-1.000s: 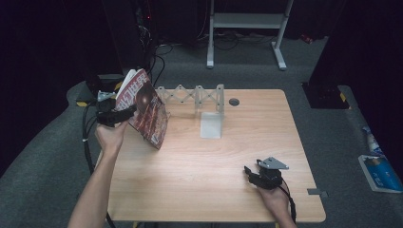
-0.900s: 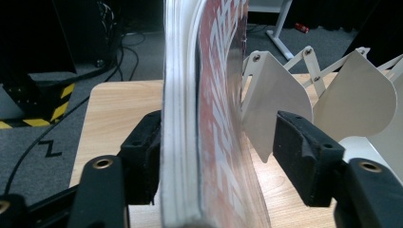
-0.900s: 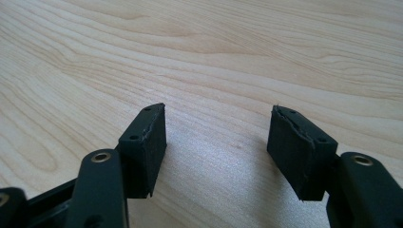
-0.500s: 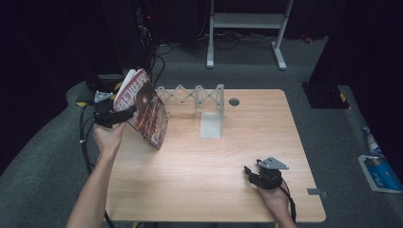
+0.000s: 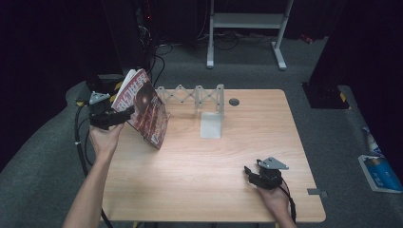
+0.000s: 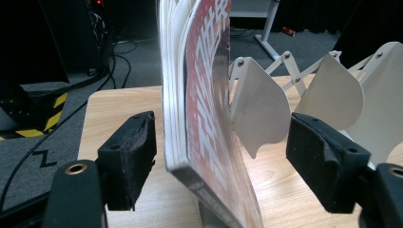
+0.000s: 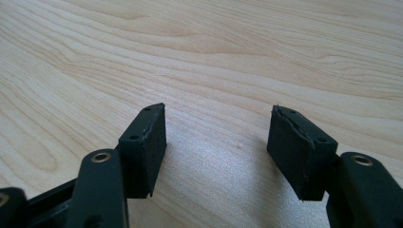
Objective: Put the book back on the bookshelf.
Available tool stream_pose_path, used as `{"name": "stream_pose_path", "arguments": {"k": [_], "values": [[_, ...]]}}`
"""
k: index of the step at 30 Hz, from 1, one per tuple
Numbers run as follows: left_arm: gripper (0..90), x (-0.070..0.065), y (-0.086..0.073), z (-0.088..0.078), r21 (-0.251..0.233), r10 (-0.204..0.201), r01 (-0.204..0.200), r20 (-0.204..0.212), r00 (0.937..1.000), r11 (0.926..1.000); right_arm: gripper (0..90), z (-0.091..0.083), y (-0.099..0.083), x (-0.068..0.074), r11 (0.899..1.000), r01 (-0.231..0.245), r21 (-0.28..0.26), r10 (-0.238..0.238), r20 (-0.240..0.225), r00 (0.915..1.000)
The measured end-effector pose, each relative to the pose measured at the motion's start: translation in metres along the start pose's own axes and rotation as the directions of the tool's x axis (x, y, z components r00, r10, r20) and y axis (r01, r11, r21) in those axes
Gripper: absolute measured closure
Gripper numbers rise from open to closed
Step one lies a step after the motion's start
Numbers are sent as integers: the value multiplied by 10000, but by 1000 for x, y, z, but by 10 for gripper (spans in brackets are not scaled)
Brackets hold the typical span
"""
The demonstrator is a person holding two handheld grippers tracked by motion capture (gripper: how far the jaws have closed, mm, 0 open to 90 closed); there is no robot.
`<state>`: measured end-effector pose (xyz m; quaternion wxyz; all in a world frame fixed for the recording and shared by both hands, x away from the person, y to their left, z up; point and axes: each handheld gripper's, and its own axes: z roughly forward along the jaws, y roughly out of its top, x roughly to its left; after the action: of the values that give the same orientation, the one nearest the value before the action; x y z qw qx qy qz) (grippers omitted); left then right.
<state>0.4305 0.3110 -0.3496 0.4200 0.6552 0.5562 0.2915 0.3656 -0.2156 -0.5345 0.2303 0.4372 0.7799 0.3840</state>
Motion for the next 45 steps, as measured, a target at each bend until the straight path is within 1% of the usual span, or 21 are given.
{"name": "stream_pose_path", "arguments": {"k": [1,4,5,10,13,18,21,23,26,30,33,35,45], "values": [[251,0,0,-1,-14,70,-70,-4,10000,10000,383,0,0,0,10000,0,1,0,-1,10000],[236,1,0,-4,-30,69,-69,-1,10000,10000,383,0,0,0,10000,0,2,0,0,10000],[236,1,-1,-5,-39,-8,8,33,10000,10000,383,0,0,0,10000,-9,-6,9,3,10000],[233,1,-2,-8,-55,-13,13,117,9999,10000,383,0,0,0,10000,-3,-1,3,1,10000],[228,-1,-3,-12,-172,29,-25,210,9998,9998,383,0,0,0,10000,-4,2,4,-4,10000],[230,-5,-4,-19,-224,-40,49,388,9992,9997,383,0,0,0,10000,-3,-13,3,8,10000],[232,-7,-4,-23,-309,49,-35,442,9990,9995,383,0,0,0,10000,-10,-10,10,5,10000],[233,-8,-4,-26,-336,1,15,469,9989,9994,383,0,0,0,10000,-4,-13,4,7,10000],[232,-9,-5,-28,-344,38,-20,499,9987,9994,383,0,0,0,10000,-12,-7,12,2,10000],[230,-8,-8,-32,-395,-45,68,582,9983,9992,383,0,0,0,10000,-5,-12,5,7,10000],[230,-8,-10,-35,-425,-68,92,567,9984,9991,383,0,0,0,10000,-8,-12,8,7,10000],[230,-8,-12,-38,-547,-144,175,575,9982,9984,383,0,0,0,10000,-6,-10,6,6,10000],[233,-8,-20,-47,-533,-107,143,678,9976,9985,383,0,0,0,10000,-11,-11,11,7,10000]]}}
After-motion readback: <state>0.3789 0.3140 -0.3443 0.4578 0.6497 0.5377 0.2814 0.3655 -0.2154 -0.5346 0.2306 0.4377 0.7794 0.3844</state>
